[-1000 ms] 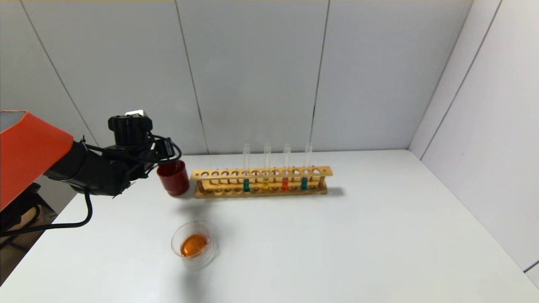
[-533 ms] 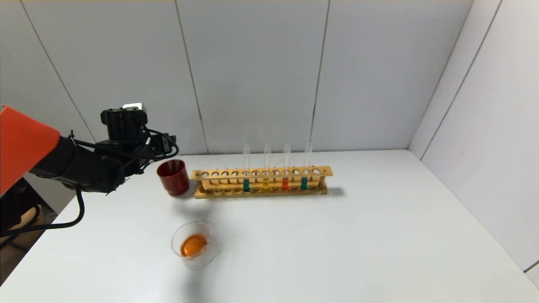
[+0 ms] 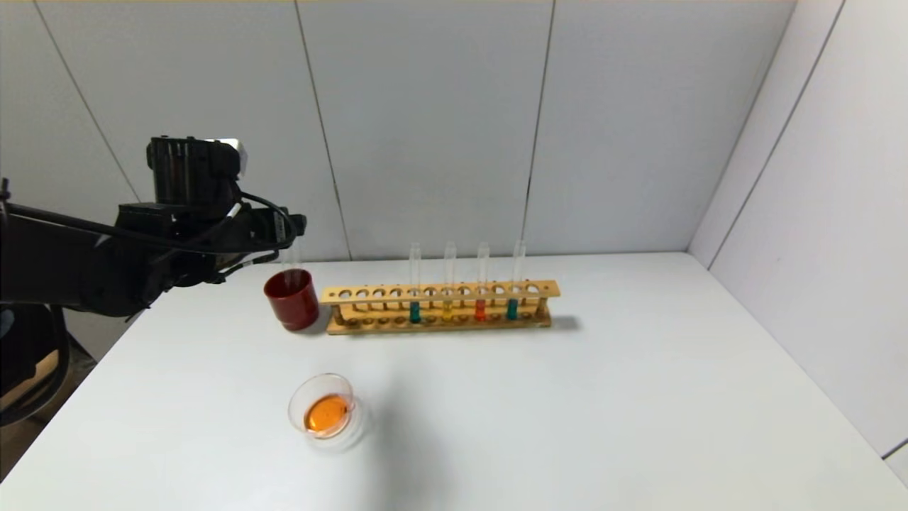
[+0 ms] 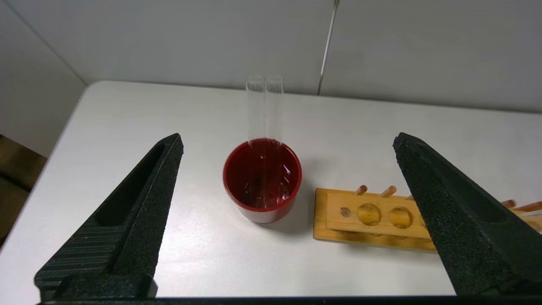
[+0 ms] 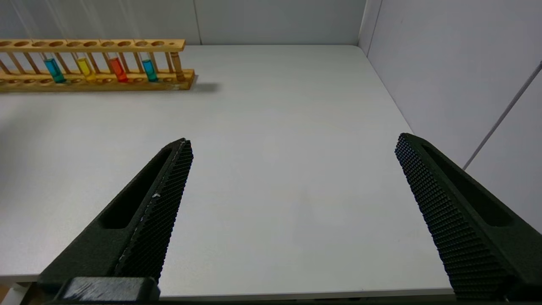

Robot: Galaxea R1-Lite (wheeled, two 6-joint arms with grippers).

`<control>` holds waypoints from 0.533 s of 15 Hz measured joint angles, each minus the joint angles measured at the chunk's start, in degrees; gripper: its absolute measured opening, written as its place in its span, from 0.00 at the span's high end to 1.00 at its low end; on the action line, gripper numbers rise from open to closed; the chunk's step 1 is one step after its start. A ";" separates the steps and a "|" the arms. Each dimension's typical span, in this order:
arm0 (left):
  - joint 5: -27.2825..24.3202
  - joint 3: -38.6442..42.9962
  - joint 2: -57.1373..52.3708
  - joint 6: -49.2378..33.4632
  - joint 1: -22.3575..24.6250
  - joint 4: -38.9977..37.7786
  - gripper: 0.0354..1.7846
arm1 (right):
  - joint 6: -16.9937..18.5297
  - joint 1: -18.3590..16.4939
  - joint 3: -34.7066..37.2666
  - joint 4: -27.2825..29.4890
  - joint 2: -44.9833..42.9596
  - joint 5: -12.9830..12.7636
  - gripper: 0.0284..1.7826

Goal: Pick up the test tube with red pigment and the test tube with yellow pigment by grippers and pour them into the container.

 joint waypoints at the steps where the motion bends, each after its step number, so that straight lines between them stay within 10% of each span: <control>1: 2.86 1.10 -2.51 0.09 -0.77 -0.02 0.02 | 0.00 0.00 0.00 0.00 0.00 0.02 0.02; 8: 18.18 22.02 -27.21 0.33 -5.56 -0.46 0.02 | 0.00 0.00 0.00 0.00 0.00 0.02 0.02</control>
